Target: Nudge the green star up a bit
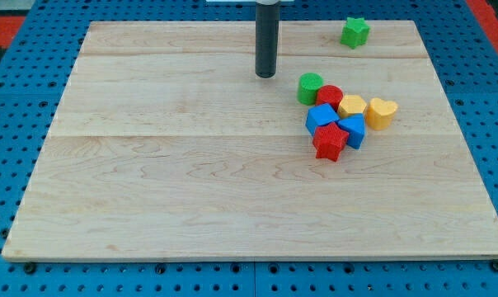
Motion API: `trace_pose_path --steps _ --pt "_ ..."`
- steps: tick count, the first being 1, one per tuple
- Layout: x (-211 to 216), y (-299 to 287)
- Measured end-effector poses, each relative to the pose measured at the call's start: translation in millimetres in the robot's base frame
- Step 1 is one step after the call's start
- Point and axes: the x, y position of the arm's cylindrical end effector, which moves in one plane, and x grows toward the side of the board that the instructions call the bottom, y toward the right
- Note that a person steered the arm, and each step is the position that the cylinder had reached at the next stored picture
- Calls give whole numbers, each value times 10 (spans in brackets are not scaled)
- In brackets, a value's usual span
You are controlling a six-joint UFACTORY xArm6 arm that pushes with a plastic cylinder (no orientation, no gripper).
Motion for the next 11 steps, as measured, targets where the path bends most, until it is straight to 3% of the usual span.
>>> trace_pose_path --steps 5,6,8,11 --pt "-102 -46" --pt "-381 194" --pt "-414 1594" --pt "-919 1808"
